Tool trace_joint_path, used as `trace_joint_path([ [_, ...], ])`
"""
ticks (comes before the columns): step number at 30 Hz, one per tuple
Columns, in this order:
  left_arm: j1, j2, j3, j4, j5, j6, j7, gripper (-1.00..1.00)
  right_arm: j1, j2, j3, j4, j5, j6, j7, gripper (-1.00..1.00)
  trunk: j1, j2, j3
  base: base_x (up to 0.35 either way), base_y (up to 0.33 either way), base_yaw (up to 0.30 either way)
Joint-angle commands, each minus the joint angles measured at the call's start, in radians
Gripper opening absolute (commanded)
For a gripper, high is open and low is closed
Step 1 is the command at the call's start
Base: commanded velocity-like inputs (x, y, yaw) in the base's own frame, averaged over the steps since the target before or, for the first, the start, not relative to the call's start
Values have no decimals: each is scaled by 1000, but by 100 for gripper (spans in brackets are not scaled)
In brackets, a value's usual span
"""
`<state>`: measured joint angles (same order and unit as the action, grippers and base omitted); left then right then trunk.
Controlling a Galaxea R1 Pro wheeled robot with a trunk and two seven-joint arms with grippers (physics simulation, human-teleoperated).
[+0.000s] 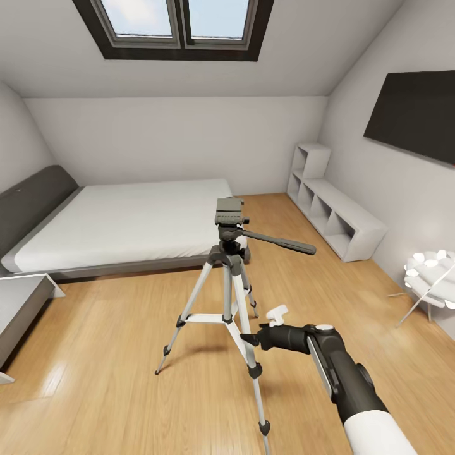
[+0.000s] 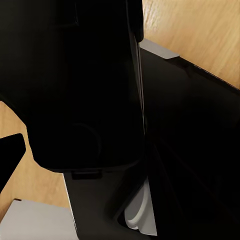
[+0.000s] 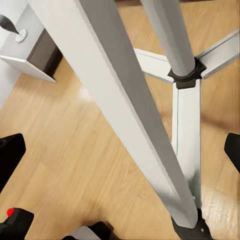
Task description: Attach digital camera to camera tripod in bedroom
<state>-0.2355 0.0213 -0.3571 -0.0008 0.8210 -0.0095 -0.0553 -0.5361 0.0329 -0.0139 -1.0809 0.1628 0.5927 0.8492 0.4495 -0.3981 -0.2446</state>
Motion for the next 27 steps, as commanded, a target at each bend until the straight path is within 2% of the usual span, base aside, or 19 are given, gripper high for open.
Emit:
trace_joint_path([
  [1, -1, 0, -8, 1, 7, -1, -5, -100, -1, 1, -7, -1, 7, 3, 3, 100, 1, -2, -2, 0, 0, 0],
  [7, -1, 0, -8, 1, 7, -1, -5, -100, -1, 4, -12, 10, 6, -6, -12, 100, 1, -2, -2, 0, 0, 0],
  [10, -1, 0, -8, 1, 7, -1, -4, -100, -1, 16, -13, 42, 5, -43, -52, 100, 1, -2, -2, 0, 0, 0],
  [12, -1, 0, -8, 1, 7, -1, -4, -100, -1, 27, -13, 57, 5, -68, -81, 100, 1, -2, -2, 0, 0, 0],
  [13, -1, 0, -8, 1, 7, -1, -4, -100, -2, 41, -13, 69, 5, -90, -116, 100, 1, -2, -2, 0, 0, 0],
  [14, -1, 0, -8, 1, 7, -1, -4, -100, -2, 67, -12, 82, 4, -117, -176, 100, 1, -2, -2, 0, 0, 0],
  [16, -1, 0, -8, 1, 7, -1, -5, -100, -4, 78, -12, 86, 4, -125, -195, 100, 1, -2, -2, 0, 0, 0],
  [17, -1, 0, -8, 1, 7, -1, -5, -100, -19, 96, -13, 92, 3, -133, -220, 100, 1, -2, -2, 0, 0, 0],
  [18, -1, 0, -8, 1, 7, -1, -5, -100, -30, 102, -13, 96, 2, -134, -225, 100, 1, -2, -2, 0, 0, 0],
  [23, -1, 0, -8, 1, 7, -1, -5, -100, -101, 112, -14, 149, 2, -135, -232, 100, 1, -2, -2, 0, 0, 0],
  [24, -1, 0, -8, 1, 7, -1, -5, -100, -138, 114, -14, 187, 3, -136, -241, 100, 1, -2, -2, 0, 0, 0],
  [27, -1, 0, -8, 1, 7, -1, -5, -100, -152, 113, -15, 193, 3, -139, -246, 100, 1, -2, -2, 0, 0, 0],
])
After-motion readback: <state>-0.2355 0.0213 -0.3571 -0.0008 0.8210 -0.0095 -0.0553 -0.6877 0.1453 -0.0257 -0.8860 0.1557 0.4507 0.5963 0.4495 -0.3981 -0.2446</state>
